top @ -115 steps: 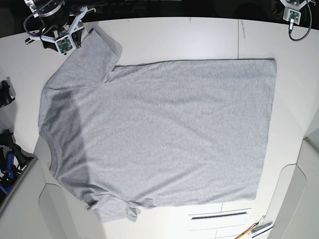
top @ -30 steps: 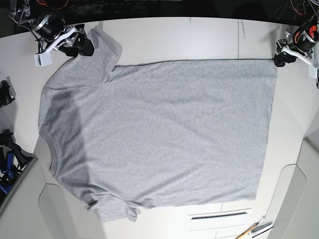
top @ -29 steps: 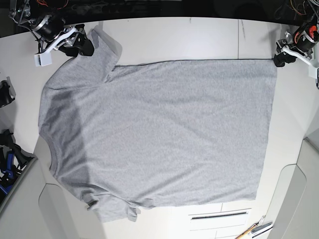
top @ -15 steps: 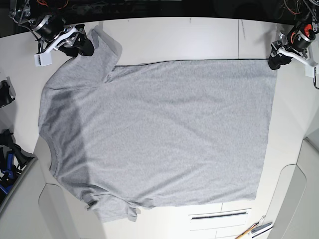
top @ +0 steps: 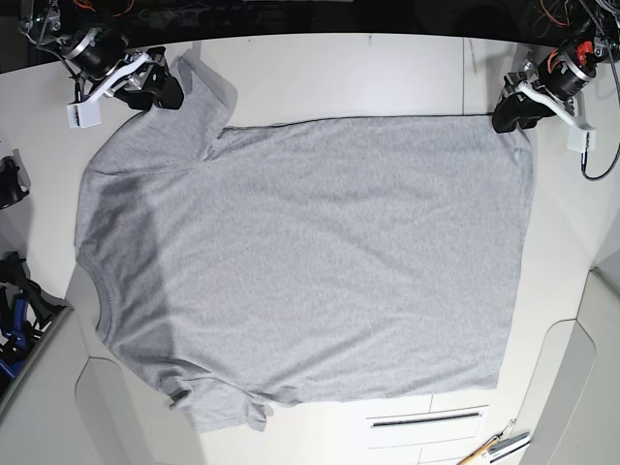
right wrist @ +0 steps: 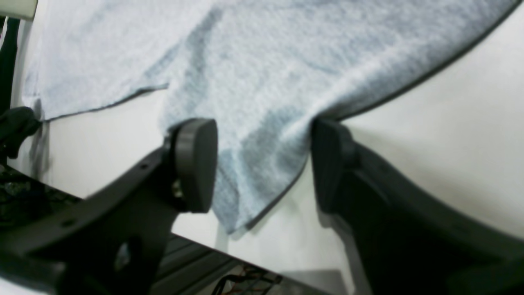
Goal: Fold the T-shirt properly
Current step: 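Lift the shoulder edge and drag it across the shirt toward the hem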
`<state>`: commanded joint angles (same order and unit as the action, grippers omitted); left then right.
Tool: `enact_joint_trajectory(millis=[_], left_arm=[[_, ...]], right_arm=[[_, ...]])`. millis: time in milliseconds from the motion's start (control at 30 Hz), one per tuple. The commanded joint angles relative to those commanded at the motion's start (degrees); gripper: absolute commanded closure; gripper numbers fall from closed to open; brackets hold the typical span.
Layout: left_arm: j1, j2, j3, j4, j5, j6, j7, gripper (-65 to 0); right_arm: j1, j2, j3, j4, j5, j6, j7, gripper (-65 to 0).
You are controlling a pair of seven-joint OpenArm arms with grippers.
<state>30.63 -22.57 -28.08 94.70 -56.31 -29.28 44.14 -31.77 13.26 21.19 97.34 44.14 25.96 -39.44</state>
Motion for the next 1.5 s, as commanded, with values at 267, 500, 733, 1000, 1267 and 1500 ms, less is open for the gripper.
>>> enact_joint_trajectory(millis=[267, 500, 733, 1000, 1267, 1500], left_arm=[[0.0, -0.04, 0.0, 0.0, 1.44, -0.66, -3.21, 0.0], [0.04, -1.27, -0.02, 2.01, 1.66, -4.68, -1.84, 0.0], [0.02, -2.36, -4.0, 2.45, 1.7, -5.35, -1.68, 0.0], [2.08, -2.34, -5.77, 2.89, 0.7, -7.48, -0.98, 0.0], [1.16, -2.36, -5.77, 10.54, 0.0, -7.45, -3.54, 0.0], [-6.62, -2.36, -5.57, 6.75, 7.65, -7.41, -8.31, 0.0]], right_arm=[[0.02, -0.07, 0.0, 0.0, 1.01, 0.0, 0.63, 0.0], [-0.2, -0.09, 1.57, 2.1, 5.03, 3.65, -1.88, 0.0], [-0.2, -0.09, 7.43, 3.58, 9.03, 5.4, -5.09, 0.0], [-2.05, -0.07, 12.66, 3.58, 18.86, 7.96, -8.76, 0.0], [0.44, -0.09, 13.75, 8.57, 21.2, 7.98, -9.03, 0.0], [12.48, 0.63, 13.79, 8.63, 13.75, 7.91, -8.31, 0.0]])
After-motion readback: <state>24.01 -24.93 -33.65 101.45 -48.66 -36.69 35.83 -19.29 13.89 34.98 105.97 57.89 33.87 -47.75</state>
